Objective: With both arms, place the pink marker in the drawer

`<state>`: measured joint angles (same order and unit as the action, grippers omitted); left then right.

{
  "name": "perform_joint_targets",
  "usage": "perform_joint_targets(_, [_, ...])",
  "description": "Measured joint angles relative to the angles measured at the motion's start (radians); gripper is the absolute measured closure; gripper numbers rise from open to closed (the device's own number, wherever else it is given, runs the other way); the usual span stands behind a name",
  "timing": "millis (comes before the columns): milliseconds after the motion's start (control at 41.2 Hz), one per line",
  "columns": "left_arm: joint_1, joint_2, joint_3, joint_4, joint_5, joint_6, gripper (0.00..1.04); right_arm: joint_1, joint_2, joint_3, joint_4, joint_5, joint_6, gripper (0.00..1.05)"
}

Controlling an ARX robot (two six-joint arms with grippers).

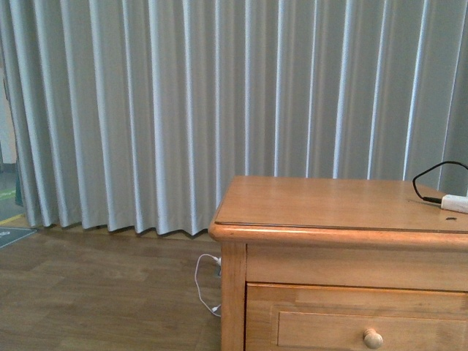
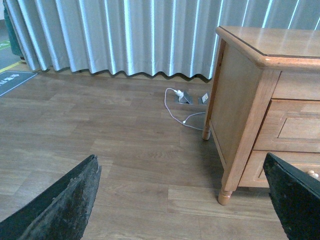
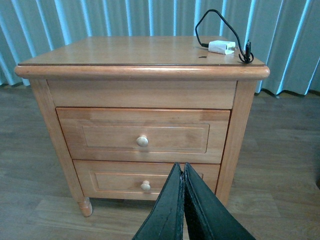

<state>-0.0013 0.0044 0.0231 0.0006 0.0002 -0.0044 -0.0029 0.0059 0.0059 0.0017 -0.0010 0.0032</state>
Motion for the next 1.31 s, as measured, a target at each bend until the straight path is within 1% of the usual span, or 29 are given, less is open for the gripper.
perform_joint_targets(219, [0.000,0.000,0.000,0.000,0.000,0.000,0.06,0.000,-0.002,0.000,0.000,0.000,-0.001,1.03])
perform_joint_targets(389, [0.000,0.000,0.000,0.000,0.000,0.000,0.06,0.000,-0.002,0.000,0.000,0.000,-0.002,0.67])
perform_joint_targets(437, [0.000,0.000,0.000,0.000,0.000,0.000,0.06,0.000,-0.002,0.000,0.000,0.000,-0.002,0.60])
perform_joint_targets(462, [0.000,0.000,0.000,0.000,0.000,0.000,0.06,0.000,-0.002,0.000,0.000,0.000,-0.002,0.54])
perform_joint_targets(777, [0.000,0.000,0.000,0.000,0.000,0.000,0.06,0.000,-0.002,0.000,0.000,0.000,0.000,0.07])
perform_joint_targets(826, [0.000,0.000,0.000,0.000,0.000,0.000,0.06,0.000,-0.002,0.000,0.000,0.000,-0.001,0.09])
perform_joint_targets(1312, [0.000,0.000,0.000,0.000,0.000,0.000,0.06,0.000,-0.002,0.000,0.000,0.000,-0.001,0.09])
